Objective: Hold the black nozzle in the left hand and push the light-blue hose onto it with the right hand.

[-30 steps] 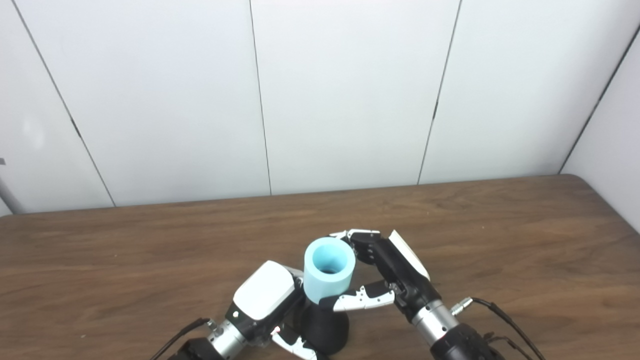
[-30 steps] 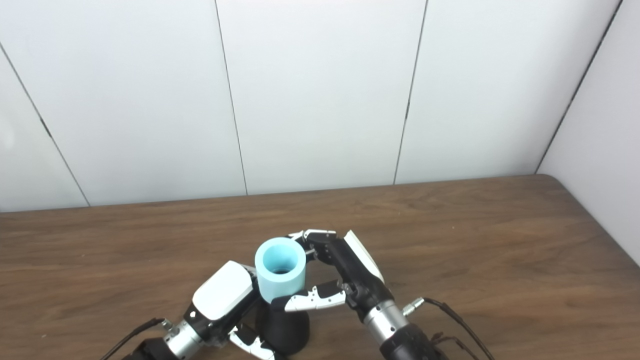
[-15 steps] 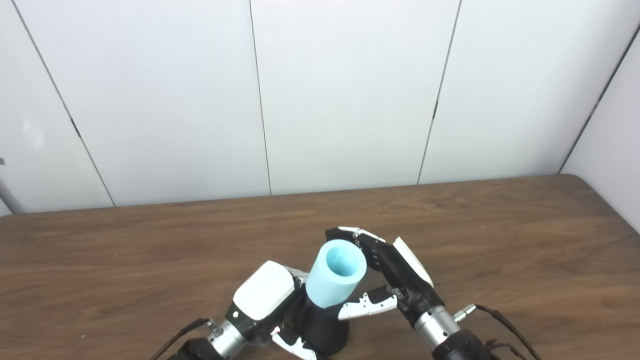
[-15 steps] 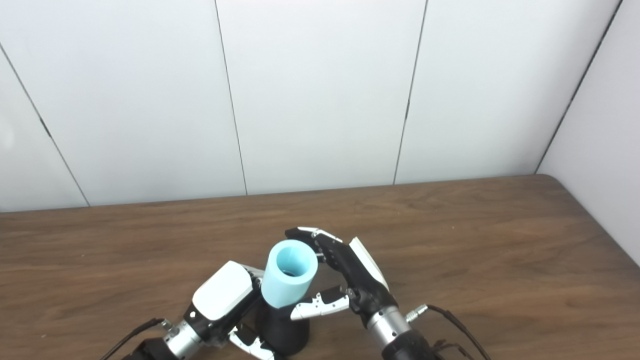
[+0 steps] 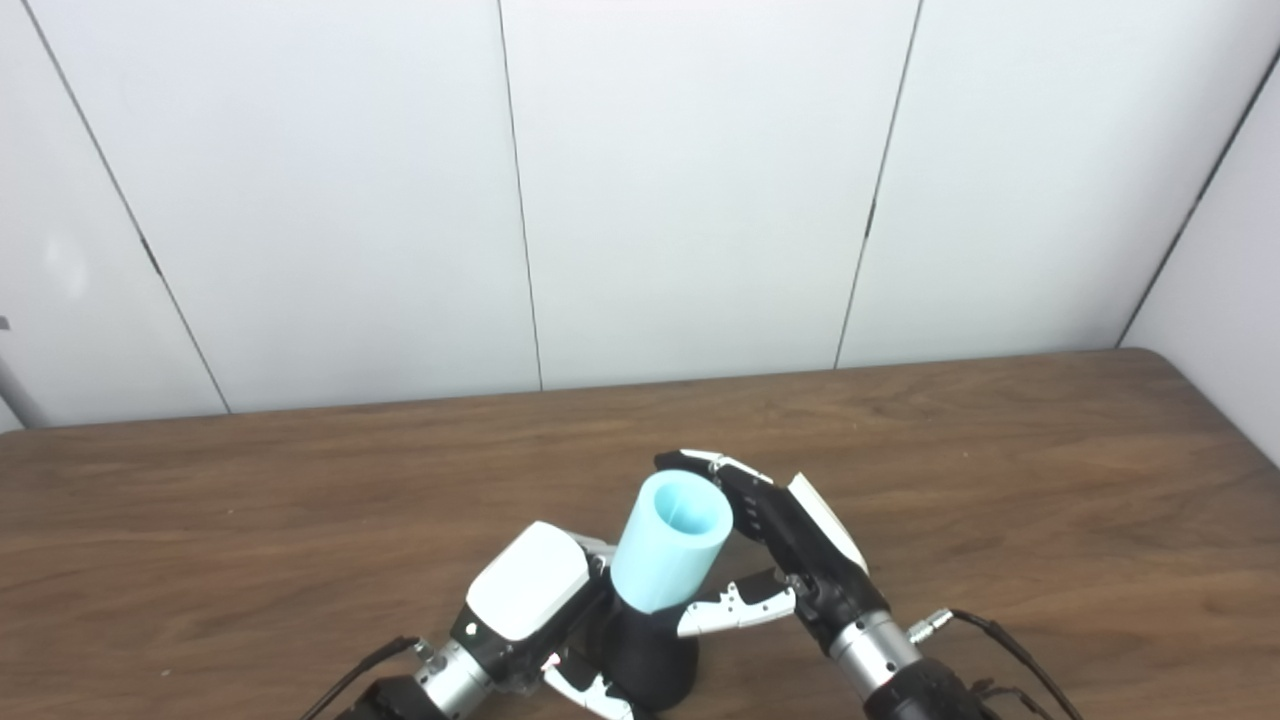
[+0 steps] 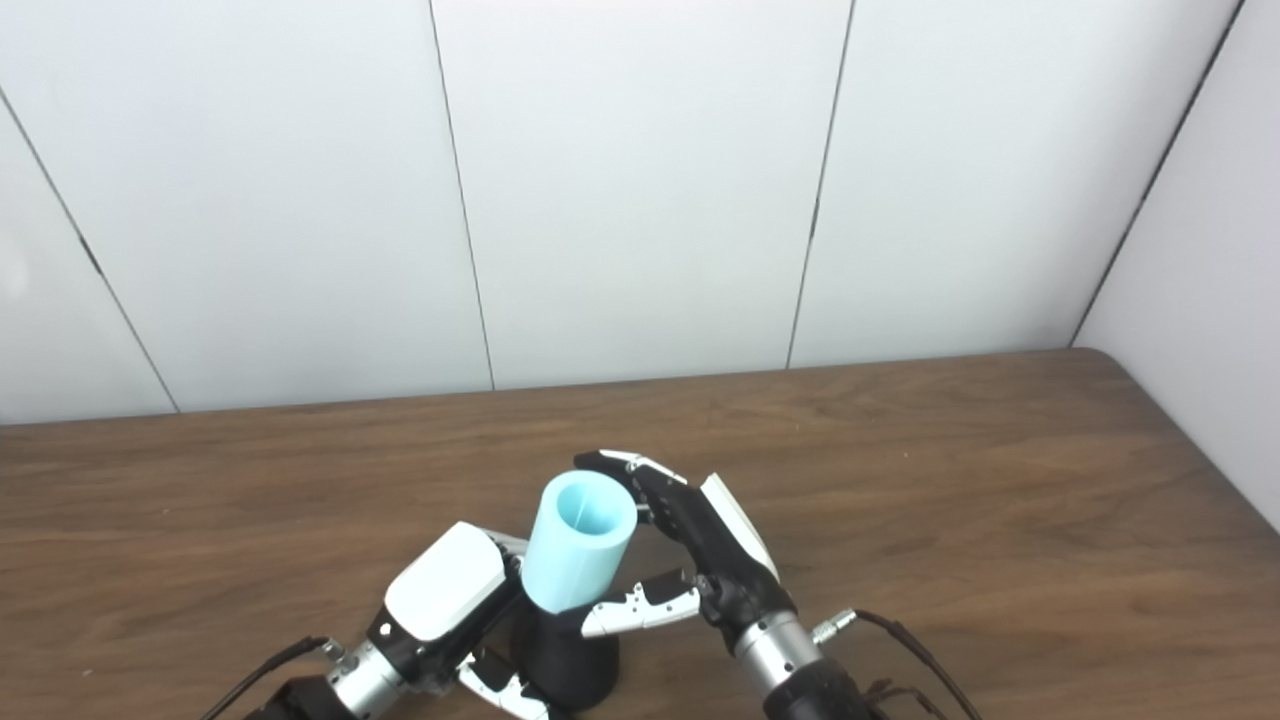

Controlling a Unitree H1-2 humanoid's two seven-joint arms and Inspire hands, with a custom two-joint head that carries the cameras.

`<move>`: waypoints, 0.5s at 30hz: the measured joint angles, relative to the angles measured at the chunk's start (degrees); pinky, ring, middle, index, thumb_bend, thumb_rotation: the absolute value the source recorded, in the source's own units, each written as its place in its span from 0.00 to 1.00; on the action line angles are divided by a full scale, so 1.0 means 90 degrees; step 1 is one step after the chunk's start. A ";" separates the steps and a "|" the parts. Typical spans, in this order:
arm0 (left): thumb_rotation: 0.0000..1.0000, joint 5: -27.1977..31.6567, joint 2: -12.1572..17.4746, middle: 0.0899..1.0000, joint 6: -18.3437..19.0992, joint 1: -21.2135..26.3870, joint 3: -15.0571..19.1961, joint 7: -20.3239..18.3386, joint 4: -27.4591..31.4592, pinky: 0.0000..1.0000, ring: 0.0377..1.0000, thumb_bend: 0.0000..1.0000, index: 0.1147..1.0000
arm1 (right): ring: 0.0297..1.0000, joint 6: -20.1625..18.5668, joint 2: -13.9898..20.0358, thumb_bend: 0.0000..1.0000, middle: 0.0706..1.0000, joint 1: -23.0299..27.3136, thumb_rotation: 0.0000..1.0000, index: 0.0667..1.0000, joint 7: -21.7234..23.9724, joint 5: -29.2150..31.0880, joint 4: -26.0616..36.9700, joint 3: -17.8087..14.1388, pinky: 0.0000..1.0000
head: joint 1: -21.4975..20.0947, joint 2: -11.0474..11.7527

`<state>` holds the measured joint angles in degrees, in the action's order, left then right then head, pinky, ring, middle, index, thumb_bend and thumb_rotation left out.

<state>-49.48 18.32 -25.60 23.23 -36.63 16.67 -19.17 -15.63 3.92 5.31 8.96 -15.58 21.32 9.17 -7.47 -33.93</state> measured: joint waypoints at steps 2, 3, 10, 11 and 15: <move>0.00 0.0000 0.0000 0.44 0.0000 0.0000 0.0000 0.0001 0.0000 0.36 0.44 0.52 0.41 | 0.78 0.0000 0.0001 0.86 0.78 0.0000 0.16 0.77 0.0000 0.0002 0.0000 -0.0006 0.70 | 0.0000 0.0000; 0.00 0.0000 0.0000 0.44 0.0000 0.0000 -0.0001 0.0002 0.0000 0.37 0.44 0.52 0.41 | 0.78 0.0000 0.0002 0.86 0.78 0.0000 0.16 0.76 0.0000 0.0002 0.0000 -0.0009 0.70 | -0.0010 0.0010; 0.00 -0.0001 -0.0001 0.44 0.0000 0.0000 0.0000 0.0003 0.0000 0.37 0.44 0.52 0.41 | 0.75 0.0015 0.0093 0.82 0.73 0.0011 0.13 0.70 0.0033 0.0004 0.0000 0.0042 0.66 | 0.0000 0.0019; 0.00 -0.0001 -0.0001 0.44 0.0000 0.0000 0.0000 0.0003 0.0000 0.37 0.44 0.52 0.41 | 0.74 0.0015 0.0117 0.83 0.73 0.0015 0.13 0.70 0.0041 0.0000 0.0000 0.0059 0.65 | 0.0000 0.0020; 0.00 -0.0001 -0.0001 0.45 -0.0001 0.0000 0.0000 0.0004 0.0000 0.36 0.43 0.52 0.40 | 0.73 0.0015 0.0153 0.85 0.72 0.0021 0.10 0.69 0.0049 -0.0003 0.0001 0.0090 0.65 | 0.0000 0.0020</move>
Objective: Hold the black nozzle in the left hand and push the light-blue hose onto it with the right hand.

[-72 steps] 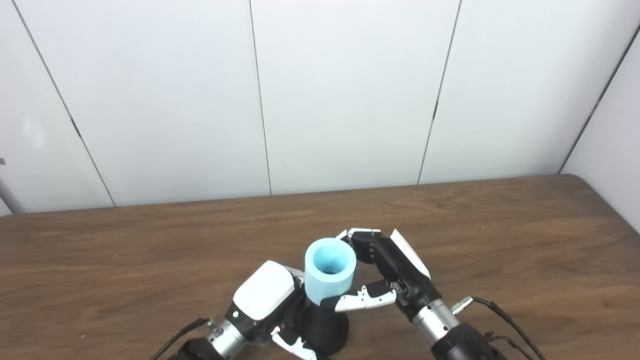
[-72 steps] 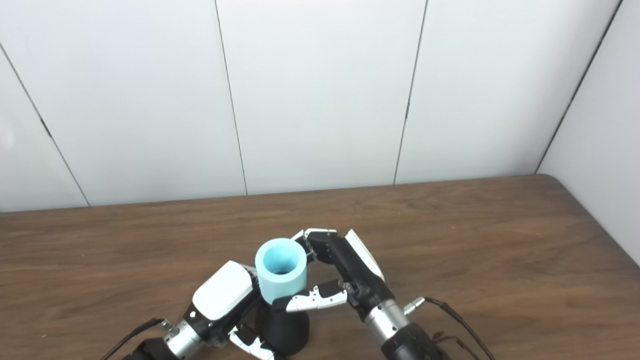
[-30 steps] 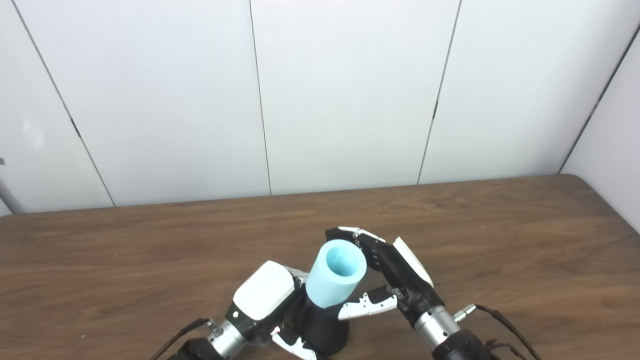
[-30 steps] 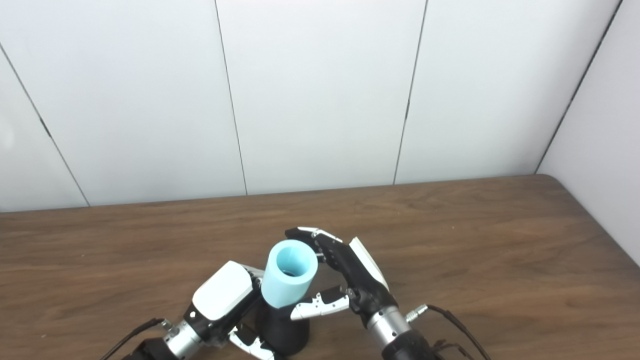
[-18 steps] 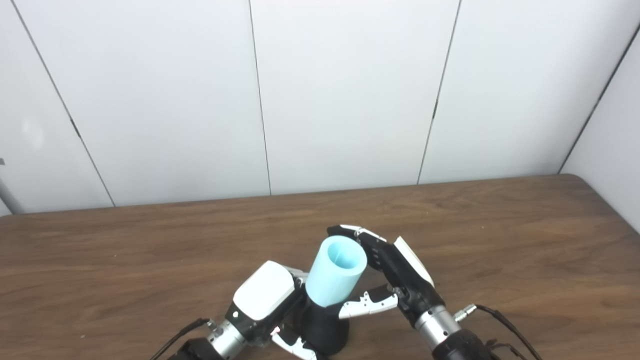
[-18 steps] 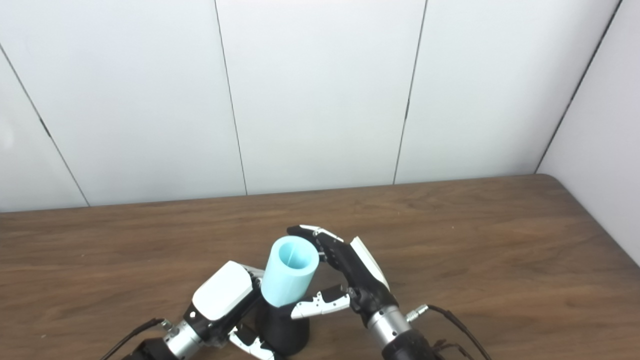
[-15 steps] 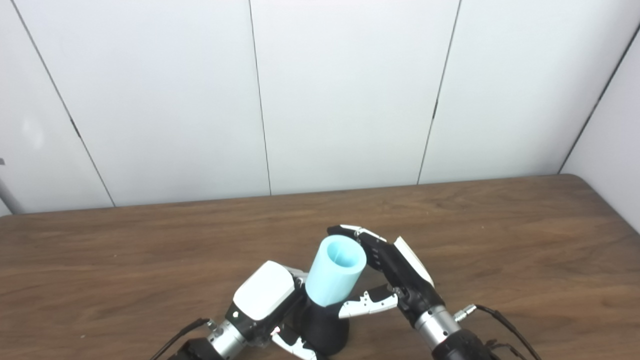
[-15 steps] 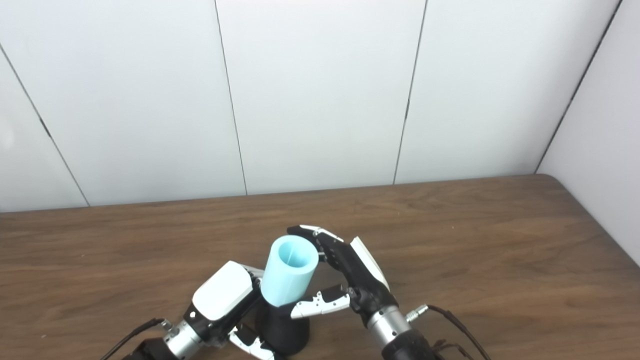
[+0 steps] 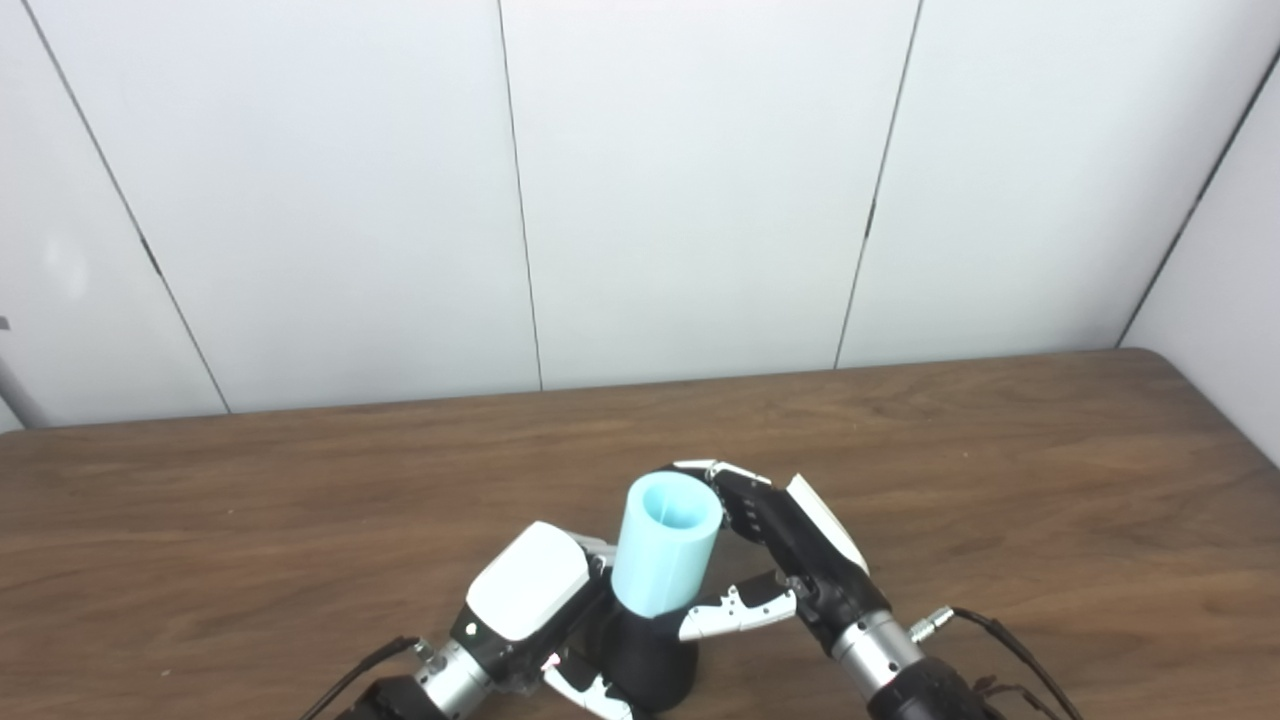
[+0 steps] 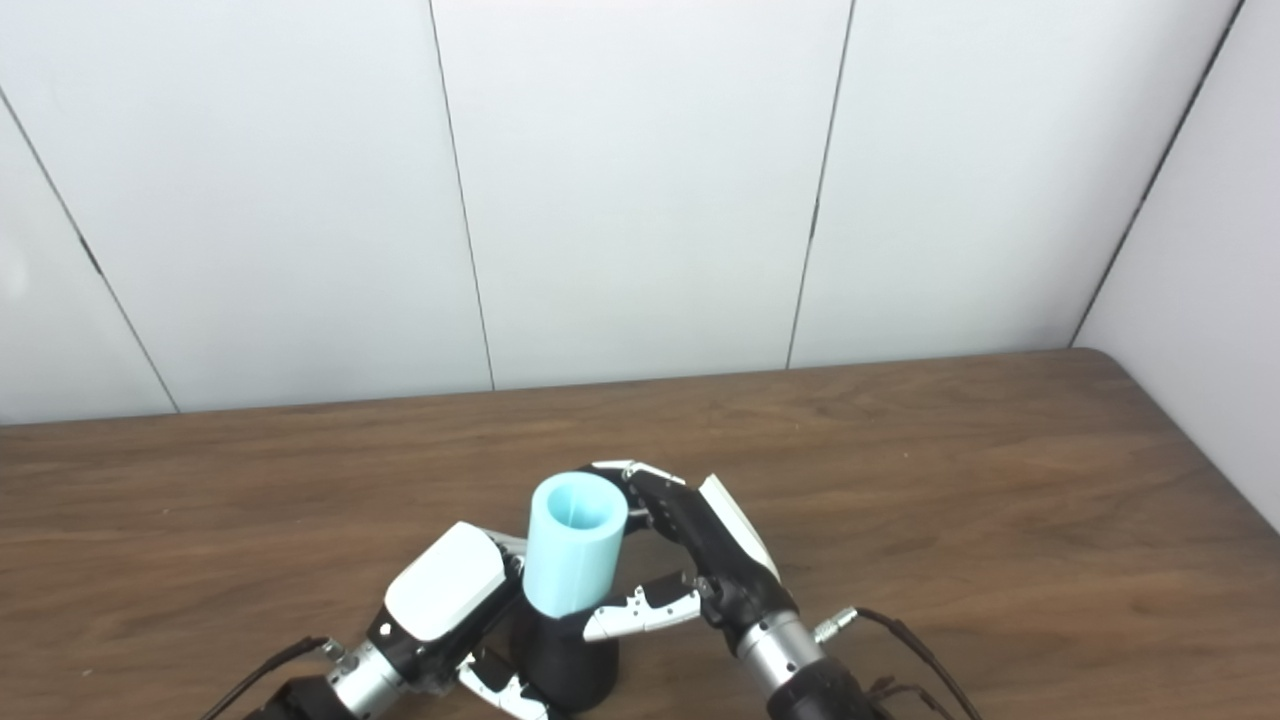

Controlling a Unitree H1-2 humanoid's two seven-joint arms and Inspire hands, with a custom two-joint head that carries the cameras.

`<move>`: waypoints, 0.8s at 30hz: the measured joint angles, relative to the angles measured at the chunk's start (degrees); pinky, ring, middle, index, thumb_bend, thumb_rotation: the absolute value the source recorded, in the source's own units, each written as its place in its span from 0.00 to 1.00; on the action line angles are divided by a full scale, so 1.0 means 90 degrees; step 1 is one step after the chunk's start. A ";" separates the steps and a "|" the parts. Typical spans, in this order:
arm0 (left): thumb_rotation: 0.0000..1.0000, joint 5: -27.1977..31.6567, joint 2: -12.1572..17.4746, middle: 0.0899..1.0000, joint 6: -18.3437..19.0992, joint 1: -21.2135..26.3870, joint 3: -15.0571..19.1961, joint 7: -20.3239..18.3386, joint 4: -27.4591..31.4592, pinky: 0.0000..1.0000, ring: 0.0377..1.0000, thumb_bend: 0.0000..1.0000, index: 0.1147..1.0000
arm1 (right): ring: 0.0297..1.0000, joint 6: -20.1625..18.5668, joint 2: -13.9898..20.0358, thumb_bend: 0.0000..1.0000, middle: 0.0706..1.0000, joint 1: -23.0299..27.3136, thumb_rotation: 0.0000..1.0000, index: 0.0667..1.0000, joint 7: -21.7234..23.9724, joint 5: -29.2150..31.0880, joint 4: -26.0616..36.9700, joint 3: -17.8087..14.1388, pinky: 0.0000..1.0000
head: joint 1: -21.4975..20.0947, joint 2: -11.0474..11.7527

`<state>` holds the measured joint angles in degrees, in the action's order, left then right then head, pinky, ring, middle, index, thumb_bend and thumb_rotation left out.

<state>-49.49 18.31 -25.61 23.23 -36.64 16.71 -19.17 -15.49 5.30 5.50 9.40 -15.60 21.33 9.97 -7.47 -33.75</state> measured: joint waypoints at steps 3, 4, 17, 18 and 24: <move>0.00 -0.0002 0.0000 0.45 0.0000 0.0000 0.0000 0.0002 0.0000 0.37 0.43 0.52 0.41 | 0.73 0.0000 -0.0002 0.85 0.72 0.0000 0.09 0.69 0.0001 0.0000 0.0000 0.0016 0.64 | 0.0000 -0.0010; 0.00 -0.0002 0.0000 0.45 0.0000 0.0000 0.0001 0.0001 0.0000 0.37 0.44 0.52 0.40 | 0.73 0.0000 -0.0002 0.85 0.72 0.0000 0.08 0.68 0.0001 0.0000 0.0000 0.0025 0.64 | 0.0000 -0.0010; 0.00 -0.0008 -0.0002 0.45 -0.0003 0.0000 0.0012 -0.0007 0.0001 0.36 0.44 0.52 0.40 | 0.75 -0.0006 0.0163 0.93 0.74 0.0000 0.15 0.72 0.0191 -0.0038 0.0001 0.0131 0.67 | 0.0010 -0.0020; 0.00 -0.0008 -0.0002 0.45 -0.0004 -0.0001 0.0012 -0.0007 0.0000 0.36 0.44 0.52 0.40 | 0.76 -0.0006 0.0178 0.94 0.74 0.0000 0.16 0.73 0.0196 -0.0053 0.0001 0.0130 0.67 | 0.0010 -0.0020; 0.00 -0.0009 -0.0004 0.44 -0.0005 -0.0001 0.0019 -0.0015 0.0000 0.37 0.44 0.52 0.41 | 0.78 -0.0026 0.0200 0.98 0.77 0.0009 0.20 0.76 0.0239 -0.0129 0.0001 0.0166 0.70 | 0.0010 -0.0020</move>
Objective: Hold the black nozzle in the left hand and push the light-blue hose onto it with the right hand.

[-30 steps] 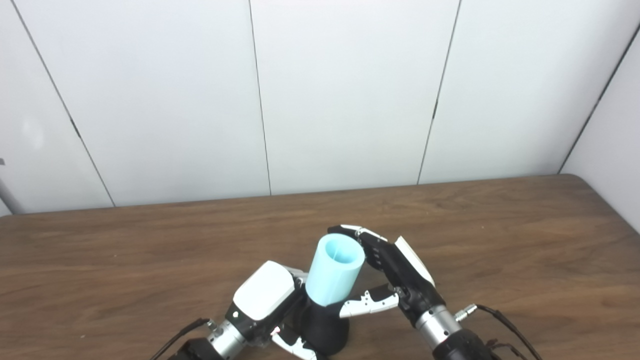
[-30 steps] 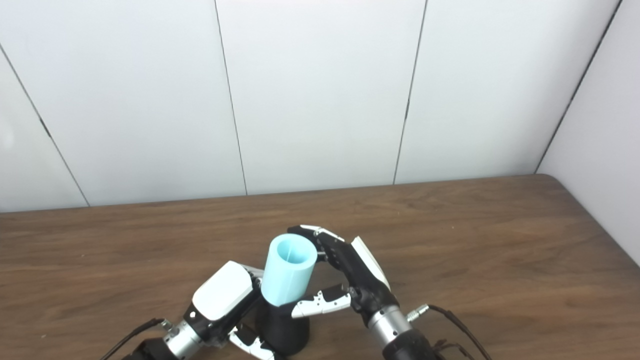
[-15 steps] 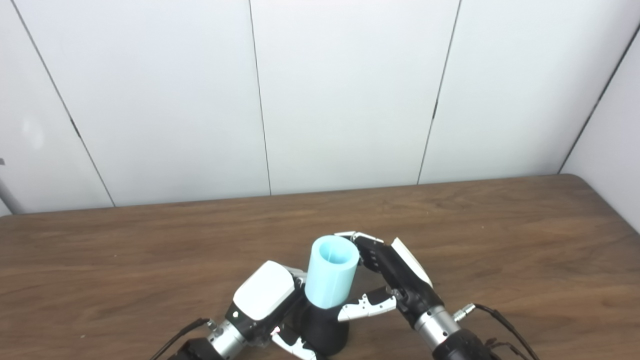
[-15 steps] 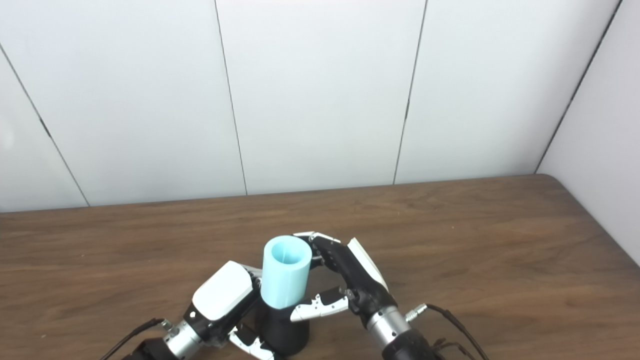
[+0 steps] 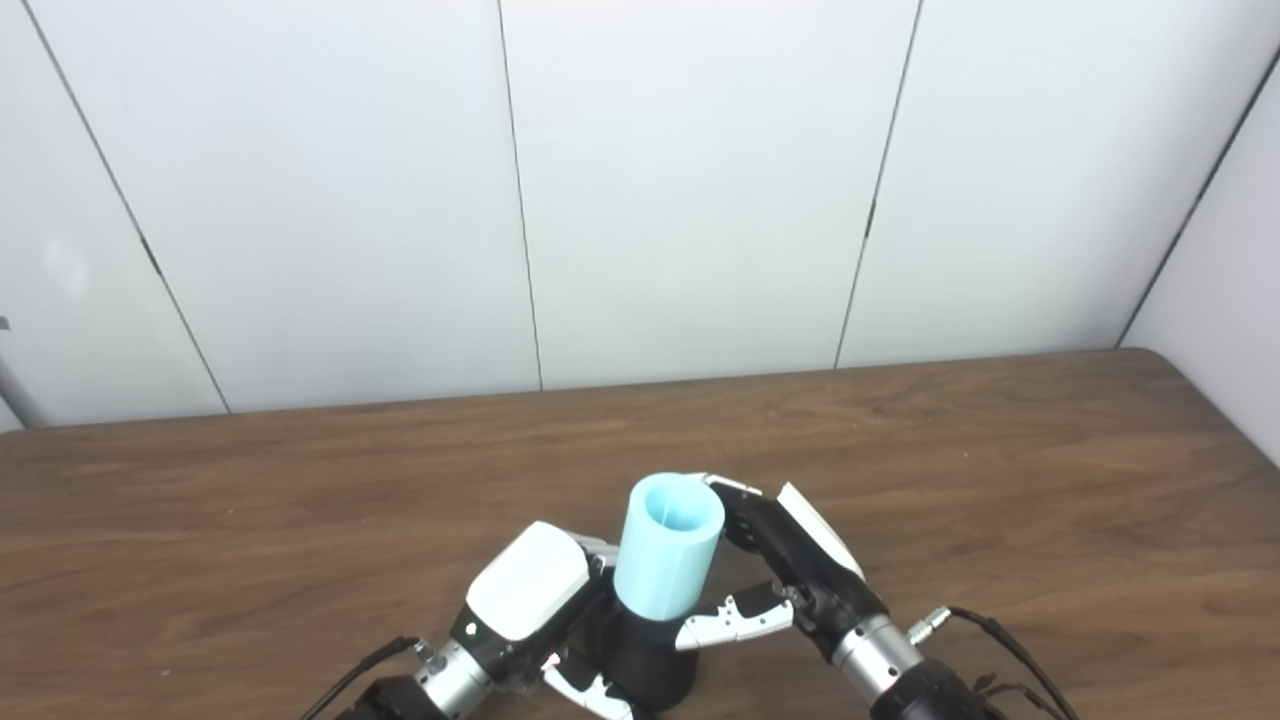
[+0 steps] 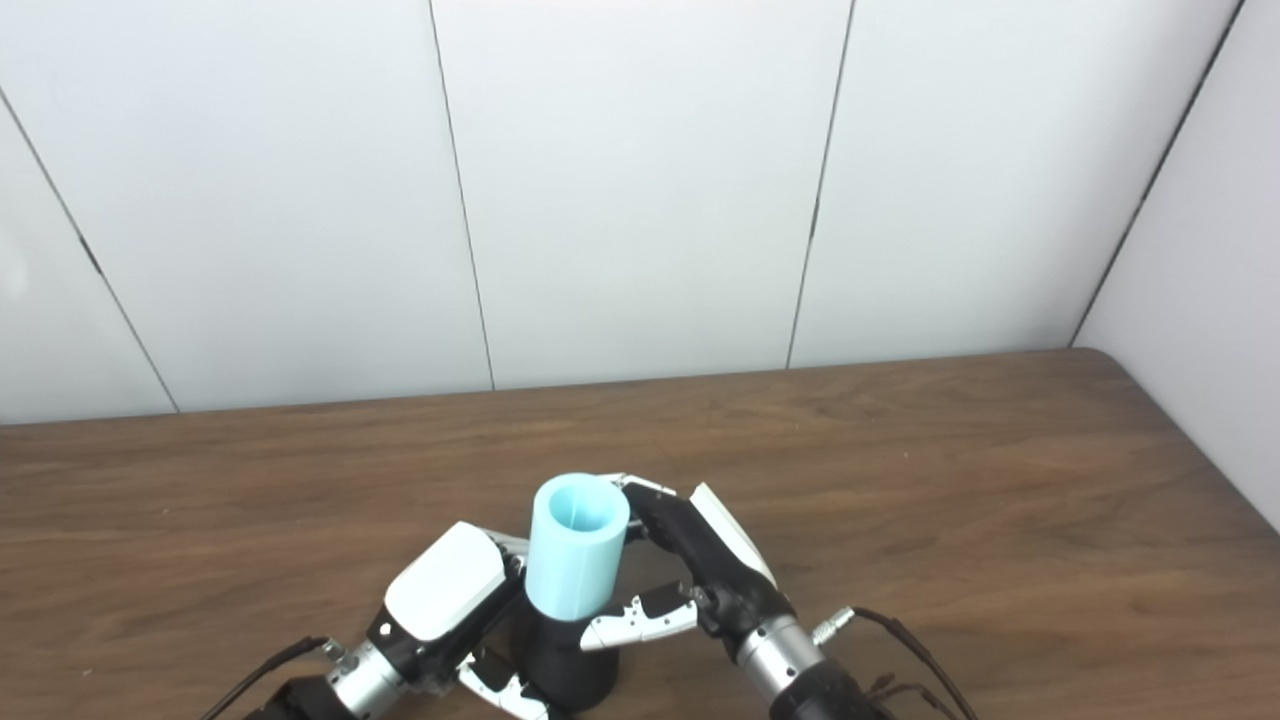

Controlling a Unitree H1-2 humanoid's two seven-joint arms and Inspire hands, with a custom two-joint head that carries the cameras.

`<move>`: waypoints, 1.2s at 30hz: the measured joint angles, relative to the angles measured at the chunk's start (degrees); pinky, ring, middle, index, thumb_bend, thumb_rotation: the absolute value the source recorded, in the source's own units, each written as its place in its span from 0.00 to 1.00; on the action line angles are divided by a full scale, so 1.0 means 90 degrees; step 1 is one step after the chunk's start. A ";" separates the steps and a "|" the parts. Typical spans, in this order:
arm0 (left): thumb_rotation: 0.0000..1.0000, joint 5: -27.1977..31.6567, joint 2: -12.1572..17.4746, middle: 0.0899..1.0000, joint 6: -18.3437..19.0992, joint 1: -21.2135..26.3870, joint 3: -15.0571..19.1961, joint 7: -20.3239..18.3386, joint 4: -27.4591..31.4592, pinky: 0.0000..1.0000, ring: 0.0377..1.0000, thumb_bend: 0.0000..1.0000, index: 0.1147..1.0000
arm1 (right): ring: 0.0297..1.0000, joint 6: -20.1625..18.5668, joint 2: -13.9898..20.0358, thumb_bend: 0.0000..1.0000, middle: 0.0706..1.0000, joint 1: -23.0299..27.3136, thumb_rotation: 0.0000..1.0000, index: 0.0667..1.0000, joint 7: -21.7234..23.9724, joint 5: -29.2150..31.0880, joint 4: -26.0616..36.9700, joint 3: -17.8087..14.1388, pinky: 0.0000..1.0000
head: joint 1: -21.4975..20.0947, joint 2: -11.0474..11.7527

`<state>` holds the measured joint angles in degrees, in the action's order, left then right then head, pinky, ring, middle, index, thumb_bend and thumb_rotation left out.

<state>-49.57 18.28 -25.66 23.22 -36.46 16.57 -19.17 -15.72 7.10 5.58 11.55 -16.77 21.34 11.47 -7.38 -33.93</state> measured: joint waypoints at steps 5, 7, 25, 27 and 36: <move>0.00 0.0000 -0.0001 0.45 -0.0002 -0.0001 0.0002 -0.0003 0.0000 0.37 0.44 0.52 0.40 | 0.84 -0.0100 0.0191 1.00 0.85 0.0066 0.27 0.84 0.0199 -0.0078 0.0002 0.0104 0.76 | -0.0010 0.0010; 0.00 0.0000 -0.0001 0.45 -0.0002 -0.0002 0.0003 -0.0003 0.0000 0.36 0.43 0.52 0.40 | 0.88 -0.0218 0.0326 1.00 0.88 0.0108 0.29 0.88 0.0340 -0.0086 0.0007 0.0156 0.80 | 0.0000 0.0010; 0.00 -0.0002 -0.0003 0.45 -0.0005 0.0000 -0.0012 0.0015 -0.0002 0.36 0.43 0.52 0.40 | 1.00 -0.0581 0.0661 1.00 1.00 0.0019 0.79 1.00 0.0417 0.0243 0.0283 -0.0576 0.95 | -0.0010 0.0029; 0.00 -0.0002 -0.0003 0.45 -0.0006 -0.0001 -0.0012 0.0017 -0.0003 0.36 0.43 0.52 0.40 | 1.00 -0.0215 0.0671 1.00 1.00 -0.0081 0.83 1.00 0.0129 0.0001 0.0275 -0.0681 0.95 | -0.0019 0.0039; 0.00 0.0002 -0.0007 0.45 -0.0009 0.0001 -0.0022 0.0035 -0.0015 0.36 0.43 0.52 0.40 | 0.97 0.0662 0.0687 1.00 1.00 -0.0147 0.93 1.00 -0.0369 -0.0898 0.0590 -0.0722 0.89 | -0.0010 0.0039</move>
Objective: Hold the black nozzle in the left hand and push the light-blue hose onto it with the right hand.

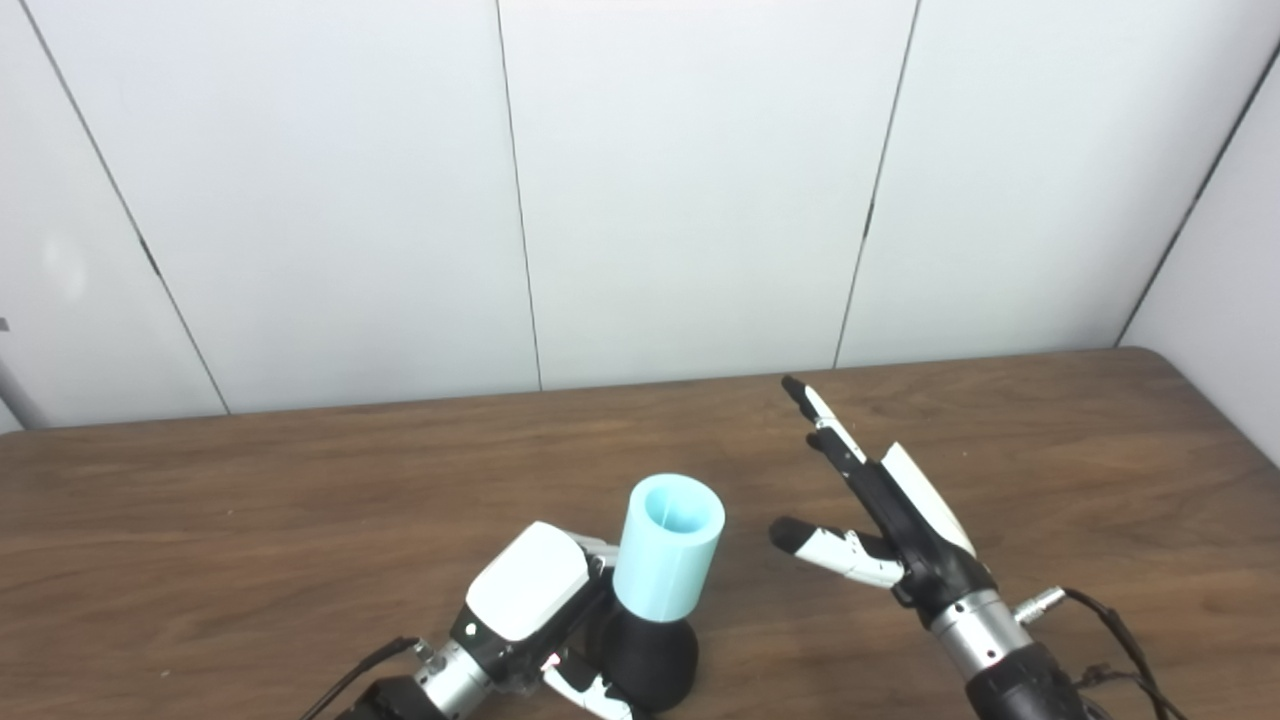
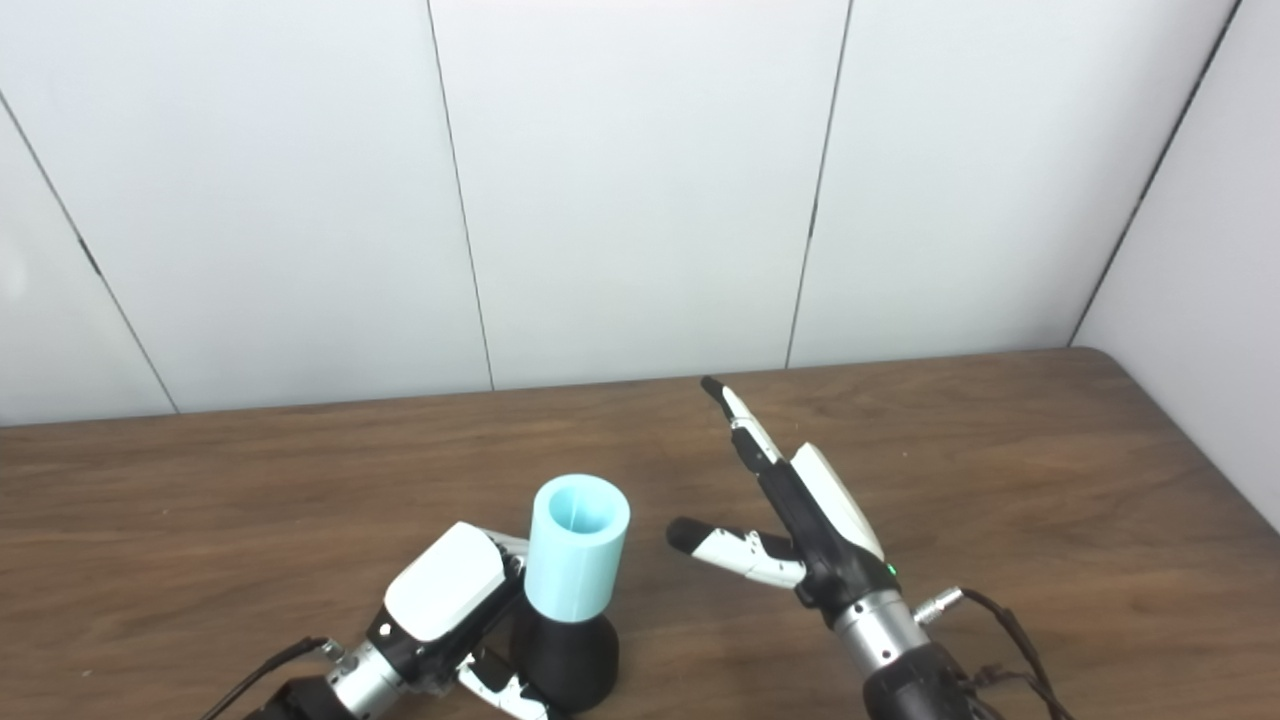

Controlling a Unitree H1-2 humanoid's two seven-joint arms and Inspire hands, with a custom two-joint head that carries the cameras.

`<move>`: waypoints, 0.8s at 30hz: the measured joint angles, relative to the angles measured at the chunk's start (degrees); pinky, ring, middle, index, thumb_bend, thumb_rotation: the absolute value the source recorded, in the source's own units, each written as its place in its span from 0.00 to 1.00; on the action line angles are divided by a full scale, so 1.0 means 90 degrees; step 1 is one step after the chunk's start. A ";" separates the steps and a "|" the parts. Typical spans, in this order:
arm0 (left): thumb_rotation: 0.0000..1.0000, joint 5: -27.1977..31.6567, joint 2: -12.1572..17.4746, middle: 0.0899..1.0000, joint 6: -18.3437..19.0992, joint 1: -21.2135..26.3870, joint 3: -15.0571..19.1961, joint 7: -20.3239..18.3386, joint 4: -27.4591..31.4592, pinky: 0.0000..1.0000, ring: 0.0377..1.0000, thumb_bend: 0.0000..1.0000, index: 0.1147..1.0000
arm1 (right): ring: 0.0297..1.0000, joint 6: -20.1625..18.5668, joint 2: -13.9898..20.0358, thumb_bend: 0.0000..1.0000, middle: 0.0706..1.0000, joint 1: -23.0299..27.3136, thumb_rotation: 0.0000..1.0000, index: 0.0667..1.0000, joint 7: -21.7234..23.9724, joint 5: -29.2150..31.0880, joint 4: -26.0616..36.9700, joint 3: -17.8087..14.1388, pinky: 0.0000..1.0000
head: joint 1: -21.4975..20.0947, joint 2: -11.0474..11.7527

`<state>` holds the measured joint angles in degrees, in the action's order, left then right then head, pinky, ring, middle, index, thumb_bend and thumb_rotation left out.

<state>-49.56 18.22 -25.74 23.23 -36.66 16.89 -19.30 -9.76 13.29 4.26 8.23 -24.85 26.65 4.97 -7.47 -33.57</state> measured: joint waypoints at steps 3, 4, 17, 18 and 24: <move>0.00 0.0000 0.0000 0.45 0.0000 0.0000 -0.0004 0.0002 0.0000 0.36 0.43 0.52 0.40 | 0.96 0.0200 0.0005 0.97 1.00 -0.0020 0.92 0.99 -0.0020 -0.0421 0.0227 0.0090 0.92 | 0.0010 0.0000; 0.00 0.0000 0.0000 0.45 0.0000 0.0001 -0.0009 0.0008 -0.0001 0.36 0.43 0.52 0.40 | 0.95 0.0270 0.0006 0.97 0.99 -0.0031 0.92 0.99 -0.0020 -0.0543 0.0308 0.0122 0.92 | 0.0010 0.0000; 0.00 -0.0001 -0.0002 0.44 -0.0003 0.0005 -0.0013 0.0015 -0.0010 0.32 0.38 0.52 0.41 | 0.99 0.0905 0.0110 1.00 0.99 -0.0015 0.89 0.94 0.0694 -0.2366 0.1224 0.0797 1.00 | 0.0020 -0.0010; 0.00 -0.0001 -0.0003 0.44 -0.0003 0.0006 -0.0012 0.0015 -0.0010 0.32 0.38 0.52 0.41 | 0.99 0.0919 0.0107 1.00 0.99 -0.0015 0.89 0.94 0.0770 -0.2494 0.1224 0.0823 1.00 | 0.0020 -0.0010; 0.00 -0.0002 -0.0004 0.44 -0.0004 0.0006 -0.0012 0.0013 -0.0009 0.33 0.40 0.52 0.41 | 0.99 0.1065 0.0044 0.99 0.99 -0.0016 0.88 0.95 0.0874 -0.2885 0.1223 0.0887 1.00 | 0.0010 0.0010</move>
<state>-49.57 18.18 -25.78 23.28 -36.77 17.00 -19.39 -0.18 13.68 4.12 16.09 -50.81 37.66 12.95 -7.38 -33.49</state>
